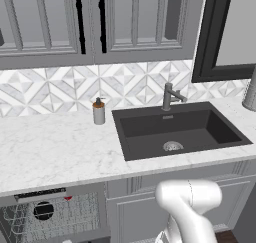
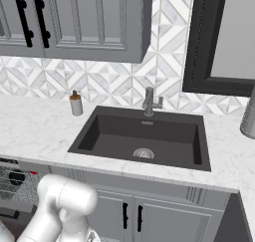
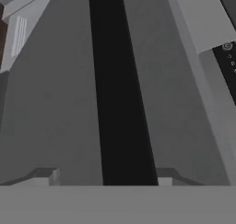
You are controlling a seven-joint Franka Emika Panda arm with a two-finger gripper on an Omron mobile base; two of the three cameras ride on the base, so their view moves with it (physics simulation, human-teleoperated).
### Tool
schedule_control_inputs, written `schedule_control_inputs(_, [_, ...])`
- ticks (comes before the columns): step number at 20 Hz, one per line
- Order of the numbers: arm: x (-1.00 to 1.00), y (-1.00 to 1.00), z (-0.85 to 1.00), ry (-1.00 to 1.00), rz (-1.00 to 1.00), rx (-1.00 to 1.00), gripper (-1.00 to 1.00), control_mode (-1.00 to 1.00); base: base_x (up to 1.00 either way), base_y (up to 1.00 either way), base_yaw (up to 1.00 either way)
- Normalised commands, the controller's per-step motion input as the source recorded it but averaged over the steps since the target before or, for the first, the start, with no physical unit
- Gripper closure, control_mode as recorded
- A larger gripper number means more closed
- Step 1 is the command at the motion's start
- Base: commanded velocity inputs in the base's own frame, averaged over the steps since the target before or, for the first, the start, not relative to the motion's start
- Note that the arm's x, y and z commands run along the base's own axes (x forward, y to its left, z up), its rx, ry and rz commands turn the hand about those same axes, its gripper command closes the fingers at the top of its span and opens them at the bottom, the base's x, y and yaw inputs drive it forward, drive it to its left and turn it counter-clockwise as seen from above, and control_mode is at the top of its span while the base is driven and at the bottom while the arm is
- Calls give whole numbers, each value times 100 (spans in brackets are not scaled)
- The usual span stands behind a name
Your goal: Pick up the cup and bowl from the counter, place them in the dishwasher, and close the dishwasher door.
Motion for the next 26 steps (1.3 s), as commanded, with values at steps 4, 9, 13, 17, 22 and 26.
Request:
schedule_control_inputs(4, [100, -42, 29, -13, -5, 0, -100, -100, 0, 0, 0])
schedule_control_inputs(9, [100, -42, 28, -12, -5, 3, -100, -100, 0, 0, 0])
schedule_control_inputs(13, [100, -42, 19, -12, -6, 6, -100, -100, 0, 0, 0])
schedule_control_inputs(17, [100, -37, 12, -15, -6, 5, -100, -100, 0, 0, 0])
schedule_control_inputs(22, [100, -37, 2, -16, -6, 7, -100, -100, 0, 0, 0])
schedule_control_inputs(26, [100, -39, 0, -15, -7, 7, -100, -100, 0, 0, 0])
